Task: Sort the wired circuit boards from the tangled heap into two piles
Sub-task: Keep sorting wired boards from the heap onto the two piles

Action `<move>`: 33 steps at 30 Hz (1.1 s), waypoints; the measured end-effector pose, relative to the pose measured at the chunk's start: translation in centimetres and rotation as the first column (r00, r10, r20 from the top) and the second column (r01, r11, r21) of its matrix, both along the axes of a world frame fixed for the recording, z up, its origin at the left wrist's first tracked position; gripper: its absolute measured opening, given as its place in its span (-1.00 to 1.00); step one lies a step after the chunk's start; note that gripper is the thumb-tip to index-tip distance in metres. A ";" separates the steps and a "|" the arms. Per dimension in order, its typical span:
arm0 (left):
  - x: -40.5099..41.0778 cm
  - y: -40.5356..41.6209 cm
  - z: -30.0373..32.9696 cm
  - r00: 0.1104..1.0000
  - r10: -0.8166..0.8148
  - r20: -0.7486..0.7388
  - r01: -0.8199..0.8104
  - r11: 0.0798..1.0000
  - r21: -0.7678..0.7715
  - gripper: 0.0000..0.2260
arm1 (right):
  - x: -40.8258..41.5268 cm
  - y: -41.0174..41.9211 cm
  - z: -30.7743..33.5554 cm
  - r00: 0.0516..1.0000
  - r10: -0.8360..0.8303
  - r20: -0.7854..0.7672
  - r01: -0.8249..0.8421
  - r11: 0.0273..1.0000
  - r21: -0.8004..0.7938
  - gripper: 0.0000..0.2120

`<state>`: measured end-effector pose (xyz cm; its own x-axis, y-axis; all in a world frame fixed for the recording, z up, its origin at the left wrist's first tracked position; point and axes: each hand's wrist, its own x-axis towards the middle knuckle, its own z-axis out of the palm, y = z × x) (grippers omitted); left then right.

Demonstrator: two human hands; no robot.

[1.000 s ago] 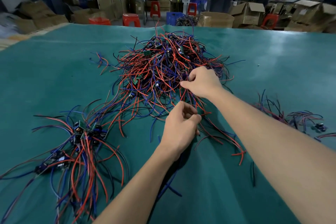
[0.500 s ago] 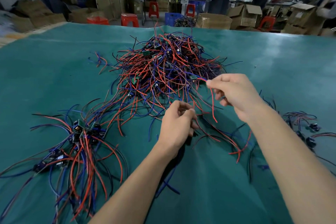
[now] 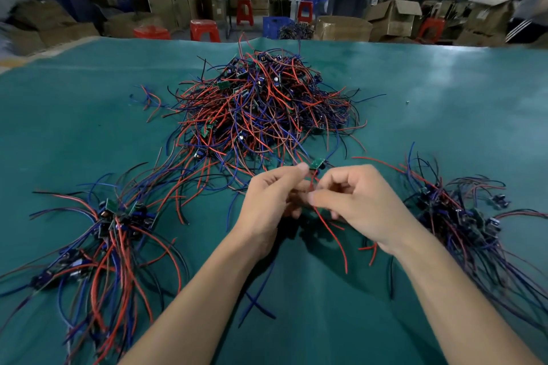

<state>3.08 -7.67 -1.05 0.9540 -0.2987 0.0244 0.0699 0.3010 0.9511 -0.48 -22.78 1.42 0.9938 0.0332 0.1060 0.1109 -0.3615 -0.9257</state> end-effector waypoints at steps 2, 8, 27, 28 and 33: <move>-0.1 0.0 0.0 1.000 -0.021 0.023 0.021 1.000 0.018 -0.94 | 0.1 -0.2 -0.4 0.999 -0.003 0.032 0.005 0.997 -0.078 -0.77; 0.1 0.0 -0.3 0.998 0.057 0.029 -0.058 0.997 0.052 -0.89 | 0.7 -0.4 -1.3 0.973 -0.230 0.024 0.231 0.971 -0.057 -0.67; -0.4 -0.3 -0.5 0.975 -0.104 0.197 0.042 0.955 0.292 -0.74 | 0.6 0.0 -0.9 0.960 -0.274 0.051 0.222 0.863 0.454 -0.82; -0.4 -0.3 -0.5 0.974 -0.116 0.193 0.056 0.955 0.292 -0.73 | 0.6 0.0 -0.8 0.955 -0.291 0.062 0.233 0.861 0.451 -0.81; -0.4 -0.2 -0.2 0.977 -0.151 0.151 0.108 0.959 0.262 -0.66 | 0.6 -0.6 -0.6 0.902 -0.417 0.110 0.344 0.849 0.401 -0.70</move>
